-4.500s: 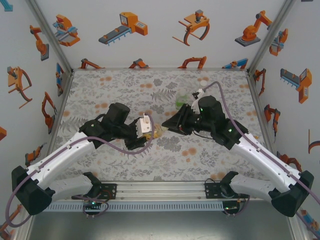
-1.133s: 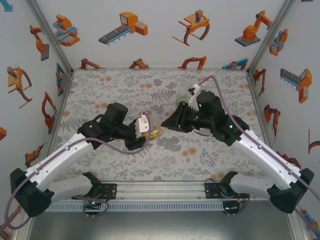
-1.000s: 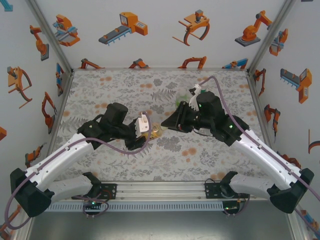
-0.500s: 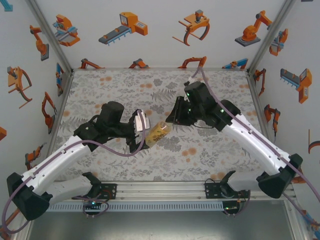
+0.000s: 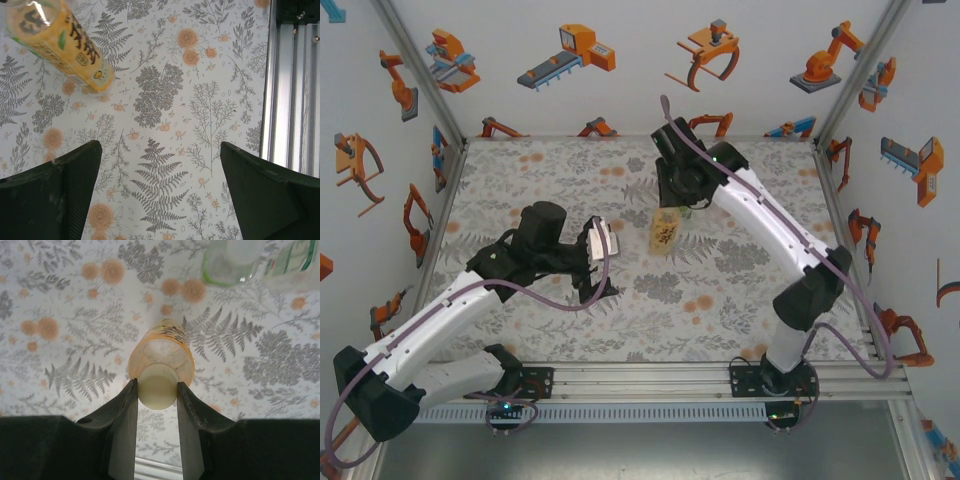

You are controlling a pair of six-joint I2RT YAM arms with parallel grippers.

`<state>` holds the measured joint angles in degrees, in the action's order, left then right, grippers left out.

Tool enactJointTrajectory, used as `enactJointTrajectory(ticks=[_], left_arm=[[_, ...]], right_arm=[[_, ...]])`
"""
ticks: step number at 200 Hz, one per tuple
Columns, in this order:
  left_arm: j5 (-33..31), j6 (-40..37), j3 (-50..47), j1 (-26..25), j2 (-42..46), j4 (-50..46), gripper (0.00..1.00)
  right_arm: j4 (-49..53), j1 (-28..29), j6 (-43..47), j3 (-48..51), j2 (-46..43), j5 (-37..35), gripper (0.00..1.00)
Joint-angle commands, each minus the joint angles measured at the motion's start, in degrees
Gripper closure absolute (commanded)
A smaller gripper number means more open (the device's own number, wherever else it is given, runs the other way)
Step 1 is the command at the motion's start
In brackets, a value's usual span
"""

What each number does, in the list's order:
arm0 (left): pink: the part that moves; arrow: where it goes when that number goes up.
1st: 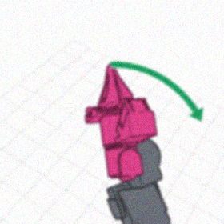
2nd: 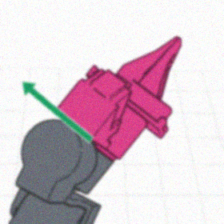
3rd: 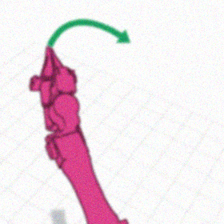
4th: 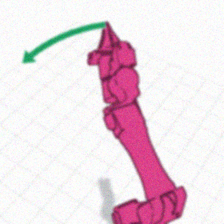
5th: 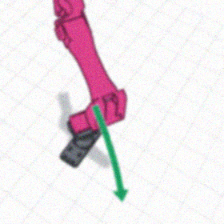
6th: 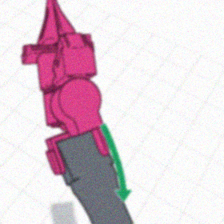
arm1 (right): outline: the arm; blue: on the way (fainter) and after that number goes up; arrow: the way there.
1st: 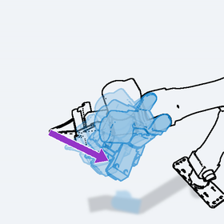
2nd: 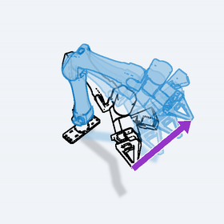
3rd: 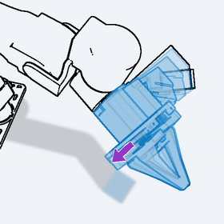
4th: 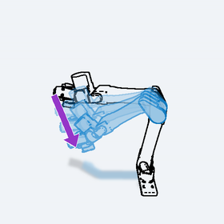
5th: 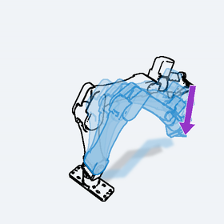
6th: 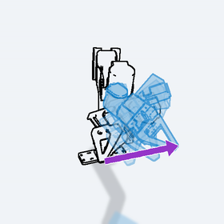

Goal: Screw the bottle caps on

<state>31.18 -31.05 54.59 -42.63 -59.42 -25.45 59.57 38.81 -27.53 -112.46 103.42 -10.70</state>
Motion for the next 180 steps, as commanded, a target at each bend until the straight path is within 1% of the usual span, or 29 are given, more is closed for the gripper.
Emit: enactJointTrajectory(ticks=[1,87,106,155,167,180], left_arm=[[2.25,1.05,-0.49,0.44,0.35,1.01,0.06],[3.03,1.24,-0.28,0.97,-0.75,1.19,0.06],[3.27,1.19,-0.27,1.14,-0.87,1.15,0.06],[3.76,1.37,-0.23,1.56,-0.87,1.37,0.06],[3.89,1.48,-0.1,1.59,-0.86,1.37,0.06],[3.89,1.52,-0.17,1.64,-0.87,1.37,0.06]], right_arm=[[2.33,-1.48,3.71,-7.05,4.58,-1.33,1.0],[9.7,-2.75,4.94,-34.6,23.64,1.41,1.0],[10.06,-2.77,4.93,-36.98,25.72,1.47,1.0],[9.81,-2.86,4.93,-36.75,27.36,1.2,1.0],[9.7,-2.86,4.94,-36.63,27.67,1.29,0.86],[9.46,-2.87,4.89,-36.51,27.72,1.29,0.75]])
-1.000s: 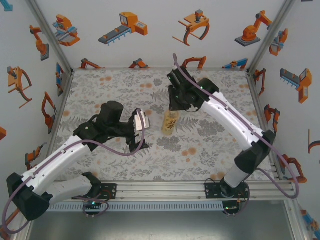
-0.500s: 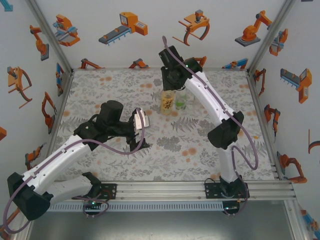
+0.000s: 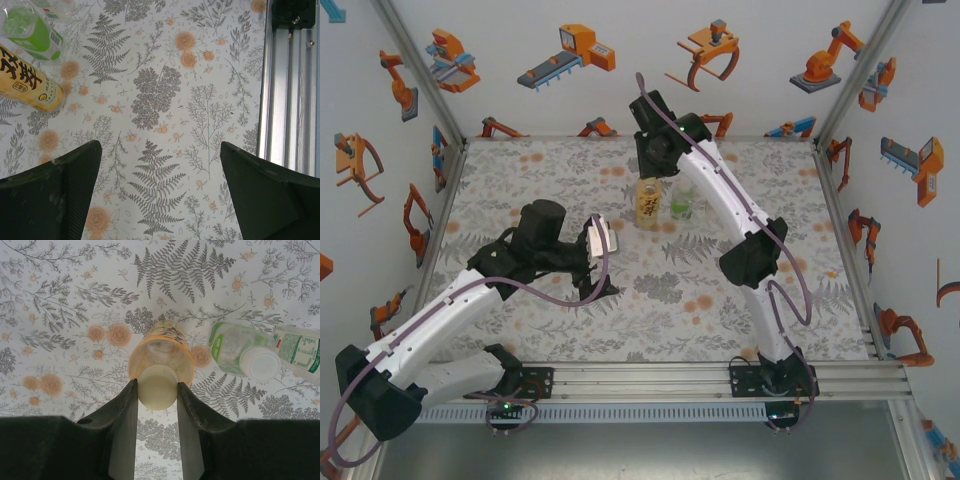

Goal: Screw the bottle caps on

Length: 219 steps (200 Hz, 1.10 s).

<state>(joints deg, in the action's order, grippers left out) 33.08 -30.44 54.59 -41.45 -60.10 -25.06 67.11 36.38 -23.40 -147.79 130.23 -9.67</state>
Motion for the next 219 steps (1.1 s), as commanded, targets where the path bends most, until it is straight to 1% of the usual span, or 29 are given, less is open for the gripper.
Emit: enactJointTrajectory(ticks=[1,15,21,29,48,64,99,104,107,109,112,138,159,186,219], left_arm=[[1.99,0.9,-0.13,0.43,-0.2,0.98,0.06],[1.95,0.99,-0.12,0.48,-0.14,0.95,0.06],[1.99,0.96,-0.1,0.49,-0.06,0.98,0.06],[2.0,0.95,-0.12,0.51,-0.07,0.98,0.06],[2.16,1.05,-0.13,0.52,-0.19,1.06,0.05],[2.16,1.03,-0.12,0.65,-0.19,1.02,0.05],[2.0,1.21,-0.18,0.68,-0.1,1.33,0.03],[1.99,1.32,-0.21,0.69,-0.08,1.41,0.01],[1.99,1.3,-0.19,0.74,-0.01,1.46,0.03],[1.99,1.33,-0.21,0.75,-0.04,1.47,0.03],[1.99,1.38,-0.19,0.8,-0.03,1.46,0.03],[1.0,1.89,-0.27,1.08,0.01,2.0,0.03],[-1.8,2.72,-0.92,1.45,0.38,3.3,0.03],[-7.22,5.21,-2.59,2.46,1.38,6.64,0.03],[-14.15,8.65,-3.94,3.91,2.17,10.49,0.03]], right_arm=[[1.9,-0.44,0.79,-1.19,0.9,0.27,0.75],[1.62,-0.43,0.81,-1.03,0.94,0.38,0.65],[1.54,-0.43,0.81,-1.06,0.9,0.36,0.58],[1.42,-0.43,0.88,-1.11,0.87,0.31,0.52],[1.36,-0.43,0.79,-1.29,0.68,0.1,0.43],[1.22,-0.43,0.79,-1.43,0.26,0.01,0.33],[1.25,-0.39,0.97,-1.55,-1.77,-0.84,0.19],[1.23,-0.43,1.07,-1.36,-2.23,-1.15,0.14],[1.19,-0.43,1.14,-1.2,-2.57,-1.26,0.1],[1.18,-0.43,1.11,-1.13,-2.8,-1.3,0.04],[1.18,-0.49,1.23,-0.84,-3.16,-1.37,0.01],[1.03,-0.77,2.05,2.26,-6.95,-2.61,0.01],[0.5,-1.19,2.97,7.12,-11.14,-5.01,0.01],[-1.85,-2.68,3.94,16.92,-18.2,-7.43,0.01],[-5.81,-5.87,4.76,30.82,-28.13,-9.53,0.01]])
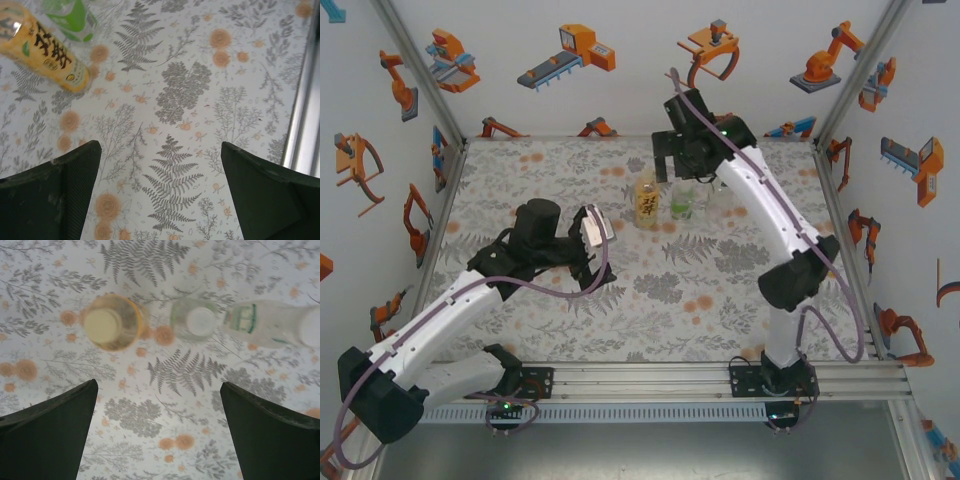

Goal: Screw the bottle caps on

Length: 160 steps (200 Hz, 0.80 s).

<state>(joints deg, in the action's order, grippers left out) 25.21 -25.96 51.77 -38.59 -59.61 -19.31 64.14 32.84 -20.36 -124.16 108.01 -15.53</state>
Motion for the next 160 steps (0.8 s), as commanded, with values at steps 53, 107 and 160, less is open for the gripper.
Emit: enactJointTrajectory(ticks=[53,107,160], left_arm=[[-19.21,11.15,-2.63,2.44,2.57,9.51,0.03],[-32.64,14.89,-11.18,5.35,1.4,20.54,0.03],[-39.35,15.19,-17.2,9.64,-5.0,30.43,0.03]], right_arm=[[-14.06,-9.8,4.26,33.77,-23.28,-7.43,0.01],[-33.94,-17.15,10.63,62.08,-35.93,-10.93,0.01],[-51.49,-20.77,13.22,81.06,-39.54,-12.24,0.01]])
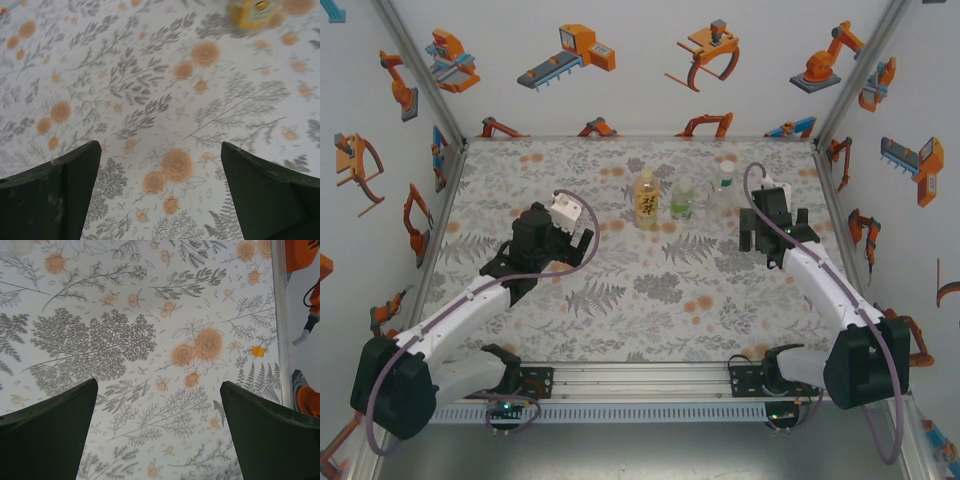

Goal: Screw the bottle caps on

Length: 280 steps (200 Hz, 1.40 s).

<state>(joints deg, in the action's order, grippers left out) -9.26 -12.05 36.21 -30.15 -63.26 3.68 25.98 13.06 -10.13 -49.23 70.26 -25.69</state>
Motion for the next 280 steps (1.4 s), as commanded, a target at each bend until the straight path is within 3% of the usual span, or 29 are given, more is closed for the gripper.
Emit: enactJointTrajectory(ticks=[1,57,84,116,142,168,206,243,252,280], left_arm=[[-4.93,1.27,-1.78,1.31,-1.43,7.63,0.03],[-6.39,3.46,-8.86,8.92,-4.78,18.94,0.03],[-3.93,4.52,-11.99,11.79,-9.56,27.82,0.03],[-3.43,5.29,-11.45,14.51,-15.98,31.52,0.03],[1.36,1.61,-14.3,17.08,-16.8,38.92,0.03],[5.97,4.89,-15.48,21.62,-17.85,42.31,0.03],[14.49,9.09,-12.47,27.42,-19.23,37.86,0.03],[19.83,11.8,-15.77,30.97,-25.76,51.07,0.03],[22.02,11.82,-15.0,31.85,-24.86,48.3,0.03],[19.59,11.87,-13.99,31.24,-24.84,46.07,0.03]], right_arm=[[-13.33,-0.99,2.99,6.14,-1.8,-2.08,0.01],[-41.11,-5.57,6.44,23.04,0.28,-0.07,0.01],[-52.44,-6.93,8.92,28.28,-0.88,1.37,0.01],[-65.51,-10.43,7.82,32.86,-0.26,7.66,0.01],[-74.47,-12.84,5.12,34.47,3.35,12.9,0.01],[-81.08,-13.36,5.95,34.47,9.29,15.67,0.01],[-87.05,-13.91,6.76,33.2,18.03,19.35,0.01],[-80.88,-14.03,5.45,30.11,17.75,16.05,0.01],[-80.49,-14.02,4.66,29.99,17.76,14.13,0.01],[-80.27,-14.03,3.83,29.88,17.71,12.14,0.01]])
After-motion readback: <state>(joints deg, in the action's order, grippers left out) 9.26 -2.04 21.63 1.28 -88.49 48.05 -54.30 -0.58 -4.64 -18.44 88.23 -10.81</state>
